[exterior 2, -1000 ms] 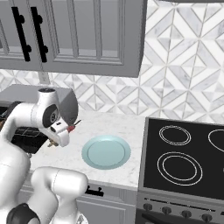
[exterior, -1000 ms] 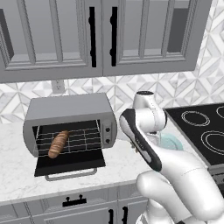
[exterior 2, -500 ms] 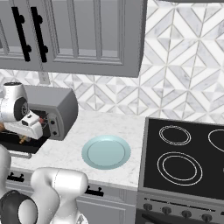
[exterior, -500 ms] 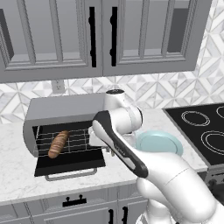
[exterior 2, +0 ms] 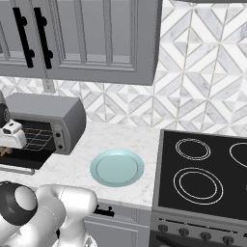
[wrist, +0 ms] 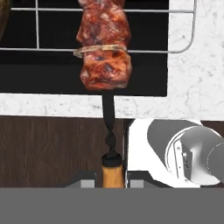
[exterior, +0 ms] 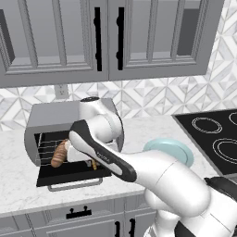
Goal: Pick up the kebab skewer and baguette bread, and place them inside the toaster oven. Close the toaster oven door and start by setting the timer.
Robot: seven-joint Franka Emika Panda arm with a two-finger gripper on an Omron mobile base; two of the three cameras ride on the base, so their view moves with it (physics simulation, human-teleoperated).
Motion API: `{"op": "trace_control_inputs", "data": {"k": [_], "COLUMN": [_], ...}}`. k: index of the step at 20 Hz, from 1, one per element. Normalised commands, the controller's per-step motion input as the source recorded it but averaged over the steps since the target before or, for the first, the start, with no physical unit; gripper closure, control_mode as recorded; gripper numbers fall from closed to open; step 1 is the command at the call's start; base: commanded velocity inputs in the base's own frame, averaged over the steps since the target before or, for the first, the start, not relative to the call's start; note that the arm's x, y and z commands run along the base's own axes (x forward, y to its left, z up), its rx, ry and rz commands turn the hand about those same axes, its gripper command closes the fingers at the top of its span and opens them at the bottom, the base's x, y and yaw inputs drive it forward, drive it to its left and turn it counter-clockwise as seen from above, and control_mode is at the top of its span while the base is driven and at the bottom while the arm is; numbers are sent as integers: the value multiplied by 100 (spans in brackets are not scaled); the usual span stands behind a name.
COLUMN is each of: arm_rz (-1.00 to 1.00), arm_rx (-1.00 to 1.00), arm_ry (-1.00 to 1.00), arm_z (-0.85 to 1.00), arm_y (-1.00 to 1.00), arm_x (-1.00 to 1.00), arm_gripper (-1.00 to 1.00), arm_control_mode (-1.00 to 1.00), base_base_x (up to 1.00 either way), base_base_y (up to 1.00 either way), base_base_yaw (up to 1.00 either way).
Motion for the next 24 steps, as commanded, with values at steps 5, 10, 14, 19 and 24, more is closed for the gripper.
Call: {"op": "trace_control_inputs", "data": {"k": [5,10,14,19,24], "arm_rz": [2,0,-1,-3,-4], "arm_rx": [-2,-1,0,0,0], "arm_ry": [1,0,0,0,0], "arm_z": [-11,-27,-11,0,-9], "arm_y": [14,-2,-4,-17,-5], "arm_x": [0,6,27,38,34], "arm_gripper": [100,100,100,100,100], "arm_control_mode": [-100,-100,-100,-100,-100], "base_base_x": [0,0,0,0,0], "base_base_y": [0,0,0,0,0], "base_base_yaw": [0,0,0,0,0]}}
